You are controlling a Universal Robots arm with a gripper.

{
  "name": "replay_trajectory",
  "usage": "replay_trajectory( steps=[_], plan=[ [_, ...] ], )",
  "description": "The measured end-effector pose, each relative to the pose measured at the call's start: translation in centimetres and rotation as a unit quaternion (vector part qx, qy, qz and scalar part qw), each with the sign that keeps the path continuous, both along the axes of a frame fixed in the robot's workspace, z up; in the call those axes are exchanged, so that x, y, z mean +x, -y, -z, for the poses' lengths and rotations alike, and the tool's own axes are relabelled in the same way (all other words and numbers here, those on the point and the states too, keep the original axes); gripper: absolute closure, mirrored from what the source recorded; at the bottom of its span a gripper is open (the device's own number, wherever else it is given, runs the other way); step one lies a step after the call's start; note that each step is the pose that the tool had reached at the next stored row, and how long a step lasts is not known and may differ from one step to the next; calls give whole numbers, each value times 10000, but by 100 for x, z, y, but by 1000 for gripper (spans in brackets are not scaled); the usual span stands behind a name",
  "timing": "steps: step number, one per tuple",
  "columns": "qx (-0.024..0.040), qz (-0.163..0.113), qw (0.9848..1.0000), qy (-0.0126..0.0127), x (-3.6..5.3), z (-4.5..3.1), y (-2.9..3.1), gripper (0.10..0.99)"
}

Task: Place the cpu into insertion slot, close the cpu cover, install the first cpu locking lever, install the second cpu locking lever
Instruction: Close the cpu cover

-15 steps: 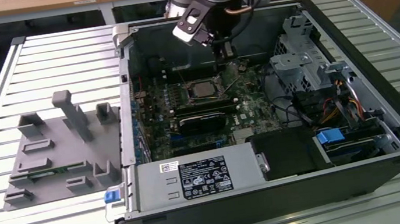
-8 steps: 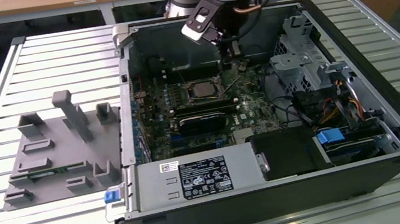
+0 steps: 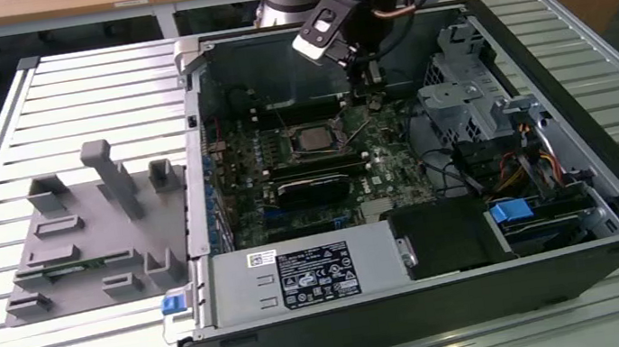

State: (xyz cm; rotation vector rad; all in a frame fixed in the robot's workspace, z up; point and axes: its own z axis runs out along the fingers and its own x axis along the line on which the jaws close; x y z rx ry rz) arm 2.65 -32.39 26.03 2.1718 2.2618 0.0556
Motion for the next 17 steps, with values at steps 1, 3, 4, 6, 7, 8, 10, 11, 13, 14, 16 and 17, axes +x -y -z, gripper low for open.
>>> replay_trajectory(
  steps=[1, 3, 4, 6, 7, 8, 10, 11, 13, 14, 16, 17],
  plan=[
    [-1, 7, 10000, -2, 10, 0, 0, 980],
    [-1, 21, 10000, -6, 26, 1, -1, 980],
    [0, 26, 10000, -7, 35, 2, -1, 980],
    [-1, 33, 10000, -10, 58, 3, -3, 980],
    [-1, 35, 10000, -10, 69, 4, -5, 980],
    [0, 37, 10000, -10, 79, 5, -7, 980],
    [-1, 39, 10000, -11, 99, 5, -14, 980],
    [-1, 41, 10000, -10, 109, 6, -18, 980],
    [-2, 46, 10000, -10, 128, 6, -23, 980],
    [-2, 49, 10000, -10, 138, 6, -24, 980],
    [-2, 53, 10000, -10, 165, 7, -25, 980],
    [-1, 54, 10000, -10, 180, 8, -25, 980]
  ],
)
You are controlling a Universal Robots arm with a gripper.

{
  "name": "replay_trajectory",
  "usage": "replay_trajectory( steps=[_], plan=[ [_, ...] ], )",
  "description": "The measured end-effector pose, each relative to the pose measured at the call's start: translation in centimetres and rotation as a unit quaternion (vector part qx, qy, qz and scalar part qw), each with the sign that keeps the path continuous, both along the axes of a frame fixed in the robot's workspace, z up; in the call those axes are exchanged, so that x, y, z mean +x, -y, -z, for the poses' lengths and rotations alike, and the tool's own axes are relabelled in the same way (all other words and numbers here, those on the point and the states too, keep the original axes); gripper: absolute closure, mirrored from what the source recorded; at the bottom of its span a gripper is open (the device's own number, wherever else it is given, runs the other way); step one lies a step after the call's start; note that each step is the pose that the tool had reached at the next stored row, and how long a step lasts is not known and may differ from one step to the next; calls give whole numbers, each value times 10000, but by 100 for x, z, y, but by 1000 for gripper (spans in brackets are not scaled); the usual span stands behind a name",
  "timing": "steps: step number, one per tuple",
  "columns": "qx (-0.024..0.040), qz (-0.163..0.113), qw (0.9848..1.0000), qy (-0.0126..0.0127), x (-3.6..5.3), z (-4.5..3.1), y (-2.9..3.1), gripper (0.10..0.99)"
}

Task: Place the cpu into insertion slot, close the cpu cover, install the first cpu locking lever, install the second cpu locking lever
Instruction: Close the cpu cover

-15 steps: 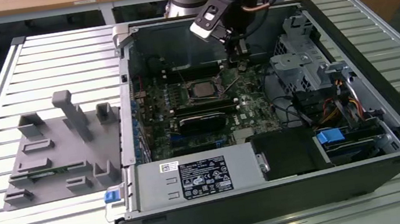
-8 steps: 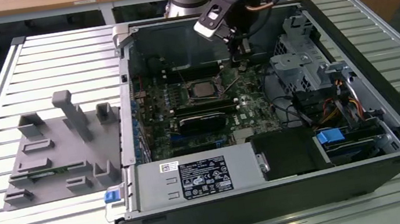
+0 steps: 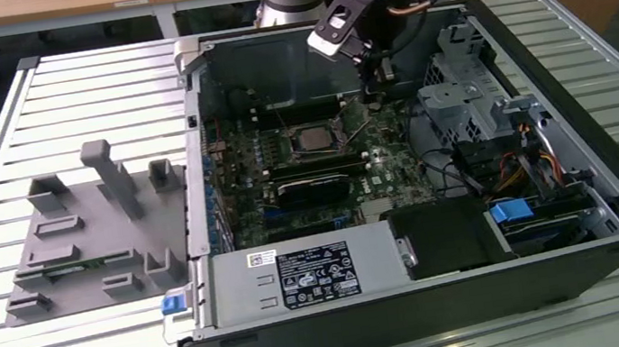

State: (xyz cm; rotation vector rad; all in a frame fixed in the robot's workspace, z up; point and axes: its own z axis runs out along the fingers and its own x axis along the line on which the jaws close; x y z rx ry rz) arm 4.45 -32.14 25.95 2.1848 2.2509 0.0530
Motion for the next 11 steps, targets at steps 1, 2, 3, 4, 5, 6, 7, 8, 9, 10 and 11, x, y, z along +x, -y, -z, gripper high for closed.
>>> replay_trajectory(
  steps=[1, 2, 3, 4, 5, 6, 7, 8, 9, 10, 11],
  plan=[
    [0, 1, 10000, 0, 15, 1, 0, 980],
    [0, 1, 10000, 0, 28, 1, 0, 980],
    [0, 1, 10000, 0, 39, 2, 0, 980],
    [0, 1, 10000, 0, 50, 3, 0, 980],
    [0, 2, 10000, 0, 61, 5, 0, 980],
    [-1, 3, 10000, 0, 72, 6, 0, 980],
    [-1, 6, 10000, 0, 81, 9, -1, 980],
    [0, 10, 10000, 0, 88, 12, -1, 980],
    [0, 15, 10000, 0, 94, 16, -2, 980],
    [0, 22, 10000, 0, 101, 20, -2, 980],
    [0, 28, 10000, 0, 112, 25, -3, 980]
  ],
)
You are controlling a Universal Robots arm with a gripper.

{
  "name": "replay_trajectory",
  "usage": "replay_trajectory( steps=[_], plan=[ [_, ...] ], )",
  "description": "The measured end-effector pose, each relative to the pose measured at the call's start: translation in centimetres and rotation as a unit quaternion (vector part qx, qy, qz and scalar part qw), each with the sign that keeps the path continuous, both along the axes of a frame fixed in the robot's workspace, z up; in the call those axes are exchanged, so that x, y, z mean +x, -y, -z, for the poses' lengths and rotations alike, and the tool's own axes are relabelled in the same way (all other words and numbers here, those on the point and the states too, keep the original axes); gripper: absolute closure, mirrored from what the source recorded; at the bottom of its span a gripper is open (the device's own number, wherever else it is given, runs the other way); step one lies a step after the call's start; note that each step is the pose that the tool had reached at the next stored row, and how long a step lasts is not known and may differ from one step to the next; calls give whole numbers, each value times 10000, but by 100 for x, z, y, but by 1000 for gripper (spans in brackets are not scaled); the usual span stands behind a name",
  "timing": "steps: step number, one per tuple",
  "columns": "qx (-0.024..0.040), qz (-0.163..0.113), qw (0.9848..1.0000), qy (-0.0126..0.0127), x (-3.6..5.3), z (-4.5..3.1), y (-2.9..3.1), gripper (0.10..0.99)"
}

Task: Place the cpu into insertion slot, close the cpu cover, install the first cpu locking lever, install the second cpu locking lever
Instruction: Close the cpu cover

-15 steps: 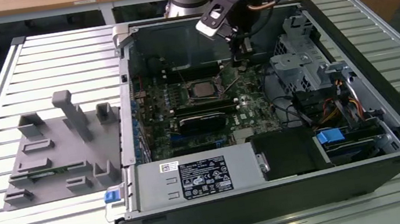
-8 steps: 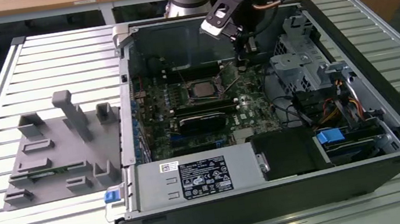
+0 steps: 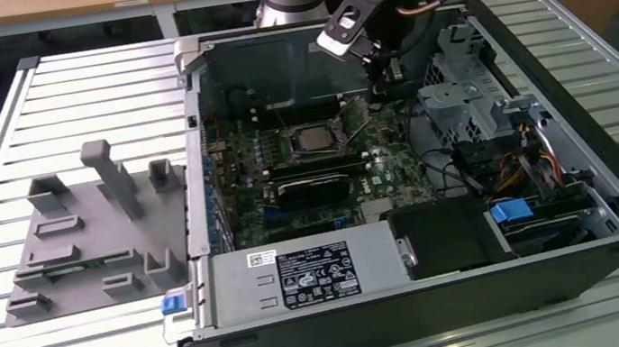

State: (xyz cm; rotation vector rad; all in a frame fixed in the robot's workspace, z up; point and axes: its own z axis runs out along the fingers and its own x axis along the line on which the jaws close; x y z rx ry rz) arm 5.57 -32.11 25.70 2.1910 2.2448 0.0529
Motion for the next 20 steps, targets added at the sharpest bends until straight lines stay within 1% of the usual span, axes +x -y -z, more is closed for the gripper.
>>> replay_trajectory(
  steps=[5, 14, 16, 20],
  plan=[
    [0, 10, 10000, -1, 44, 36, -4, 980],
    [0, 26, 10000, -10, 57, 125, -14, 980],
    [0, 26, 10000, -11, 49, 129, -15, 980],
    [0, 26, 10000, -11, -14, 134, -17, 980]
  ],
)
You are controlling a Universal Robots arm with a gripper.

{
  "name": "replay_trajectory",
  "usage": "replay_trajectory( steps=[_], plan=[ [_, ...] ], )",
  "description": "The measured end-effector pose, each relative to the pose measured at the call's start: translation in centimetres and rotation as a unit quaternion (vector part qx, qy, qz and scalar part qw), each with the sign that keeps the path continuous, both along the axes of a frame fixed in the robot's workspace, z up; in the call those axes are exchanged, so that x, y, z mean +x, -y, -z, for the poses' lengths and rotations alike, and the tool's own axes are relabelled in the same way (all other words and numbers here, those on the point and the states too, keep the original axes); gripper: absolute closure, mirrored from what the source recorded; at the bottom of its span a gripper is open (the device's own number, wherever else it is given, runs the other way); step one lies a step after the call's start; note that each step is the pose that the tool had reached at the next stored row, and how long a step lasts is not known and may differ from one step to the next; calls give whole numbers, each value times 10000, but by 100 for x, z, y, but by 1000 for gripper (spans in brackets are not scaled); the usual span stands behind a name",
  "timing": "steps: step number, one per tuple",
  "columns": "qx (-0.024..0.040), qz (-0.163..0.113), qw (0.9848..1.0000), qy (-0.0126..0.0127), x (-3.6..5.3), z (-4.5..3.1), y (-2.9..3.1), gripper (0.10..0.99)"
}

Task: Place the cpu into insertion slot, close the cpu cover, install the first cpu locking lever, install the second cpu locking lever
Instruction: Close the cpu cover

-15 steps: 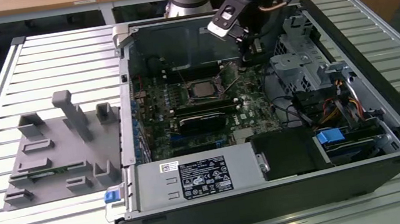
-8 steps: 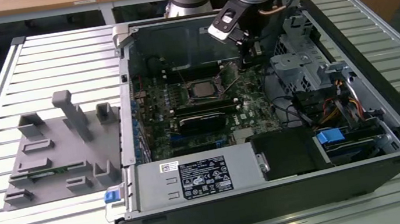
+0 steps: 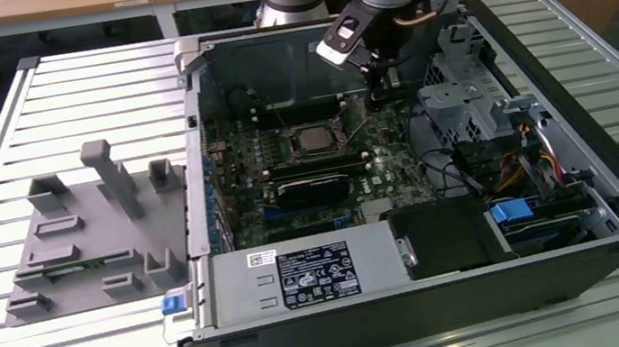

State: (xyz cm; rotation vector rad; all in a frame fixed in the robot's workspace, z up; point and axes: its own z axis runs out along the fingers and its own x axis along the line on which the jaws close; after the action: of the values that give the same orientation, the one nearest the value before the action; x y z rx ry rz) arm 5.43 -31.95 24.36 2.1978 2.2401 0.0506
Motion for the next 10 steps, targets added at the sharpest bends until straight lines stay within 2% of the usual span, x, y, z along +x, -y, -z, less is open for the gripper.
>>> replay_trajectory(
  steps=[3, 10],
  plan=[
    [-1, 1, 10000, 0, -54, 2, -1, 980],
    [0, 0, 10000, 0, -88, 3, 1, 980]
  ],
)
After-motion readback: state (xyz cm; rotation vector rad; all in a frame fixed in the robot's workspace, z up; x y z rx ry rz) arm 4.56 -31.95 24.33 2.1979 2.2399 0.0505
